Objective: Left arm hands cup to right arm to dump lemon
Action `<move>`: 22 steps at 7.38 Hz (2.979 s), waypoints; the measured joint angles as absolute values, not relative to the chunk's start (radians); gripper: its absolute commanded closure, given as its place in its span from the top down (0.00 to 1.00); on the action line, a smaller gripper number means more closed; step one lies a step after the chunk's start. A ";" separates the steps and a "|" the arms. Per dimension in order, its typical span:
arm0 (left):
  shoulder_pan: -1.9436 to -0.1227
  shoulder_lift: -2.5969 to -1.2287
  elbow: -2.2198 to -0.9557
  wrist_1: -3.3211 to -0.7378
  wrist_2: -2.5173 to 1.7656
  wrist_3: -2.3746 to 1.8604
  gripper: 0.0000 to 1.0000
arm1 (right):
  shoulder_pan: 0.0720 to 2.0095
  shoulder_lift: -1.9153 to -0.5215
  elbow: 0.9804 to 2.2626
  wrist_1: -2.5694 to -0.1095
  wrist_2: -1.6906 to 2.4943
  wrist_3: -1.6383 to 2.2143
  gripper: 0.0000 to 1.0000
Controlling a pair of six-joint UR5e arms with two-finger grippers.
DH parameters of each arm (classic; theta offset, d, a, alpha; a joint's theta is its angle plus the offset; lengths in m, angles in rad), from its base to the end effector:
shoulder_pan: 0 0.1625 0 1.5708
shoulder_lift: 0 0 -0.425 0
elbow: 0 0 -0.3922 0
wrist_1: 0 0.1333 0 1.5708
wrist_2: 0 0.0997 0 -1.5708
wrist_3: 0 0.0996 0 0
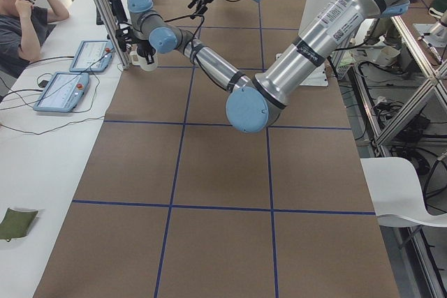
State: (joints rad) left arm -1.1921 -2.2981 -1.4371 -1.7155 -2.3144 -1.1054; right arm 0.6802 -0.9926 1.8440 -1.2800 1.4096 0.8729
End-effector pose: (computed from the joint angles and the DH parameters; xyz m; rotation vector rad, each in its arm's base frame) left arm 0.2090 -0.7033 0.2477 0.0395 1.0014 -0.3912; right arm -0.3893 -0.5070 0.1736 0.8350 -0.7884 0.0763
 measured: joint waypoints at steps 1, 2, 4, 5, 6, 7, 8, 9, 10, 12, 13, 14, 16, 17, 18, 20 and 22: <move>-1.214 -2.266 -1.472 -1.604 -2.264 -0.957 0.00 | 0.775 -1.011 1.844 -1.284 1.594 0.880 1.00; -1.223 -2.212 -1.534 -1.499 -2.209 -0.812 0.00 | 0.866 -1.028 1.844 -1.292 1.767 0.881 1.00; -1.228 -2.041 -1.703 -1.366 -2.157 -0.564 0.00 | 1.037 -1.053 1.847 -1.362 2.045 0.873 1.00; -1.228 -1.943 -1.790 -1.335 -2.152 -0.490 0.00 | 1.100 -1.061 1.854 -1.417 2.120 0.859 1.00; -1.226 -1.841 -1.874 -1.318 -2.154 -0.451 0.00 | 1.143 -1.078 1.877 -1.483 2.160 0.823 1.00; -1.221 -1.754 -1.932 -1.318 -2.167 -0.447 0.00 | 1.172 -1.105 1.919 -1.566 2.176 0.759 1.00; -1.209 -1.690 -1.960 -1.350 -2.192 -0.480 0.00 | 1.195 -1.141 1.969 -1.653 2.181 0.675 1.00; -1.172 -1.633 -1.968 -1.435 -2.217 -0.563 0.00 | 1.214 -1.185 2.016 -1.723 2.183 0.601 1.00; -1.117 -1.581 -1.967 -1.546 -2.225 -0.668 0.00 | 1.226 -1.240 2.057 -1.763 2.184 0.560 1.00; -1.027 -1.511 -1.957 -1.688 -2.214 -0.796 0.00 | 1.237 -1.379 2.126 -1.786 2.180 0.505 1.00; -1.001 -1.499 -1.943 -1.708 -2.204 -0.812 0.00 | 1.244 -1.444 2.147 -1.785 2.176 0.478 1.00; -0.985 -1.494 -1.923 -1.717 -2.198 -0.815 0.27 | 1.248 -1.492 2.158 -1.783 2.176 0.467 1.00; -0.974 -1.494 -1.889 -1.733 -2.194 -0.809 1.00 | 1.250 -1.513 2.147 -1.778 2.172 0.467 1.00; -0.974 -1.493 -1.869 -1.765 -2.193 -0.809 1.00 | 1.252 -1.508 2.135 -1.774 2.168 0.470 1.00; -0.975 -1.492 -1.850 -1.805 -2.194 -0.808 1.00 | 1.264 -1.507 2.120 -1.772 2.167 0.465 1.00; -0.998 -1.503 -1.840 -1.818 -2.201 -0.761 1.00 | 1.326 -1.532 2.084 -1.765 2.178 0.339 1.00; -1.111 -1.593 -1.850 -1.634 -2.205 -0.549 1.00 | 1.399 -1.556 2.047 -1.762 2.216 0.195 1.00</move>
State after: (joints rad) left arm -1.1109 -1.5934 -1.8502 -1.6337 -2.2051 -0.5494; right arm 1.3993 -1.5563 2.0468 -1.7620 2.2159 0.1948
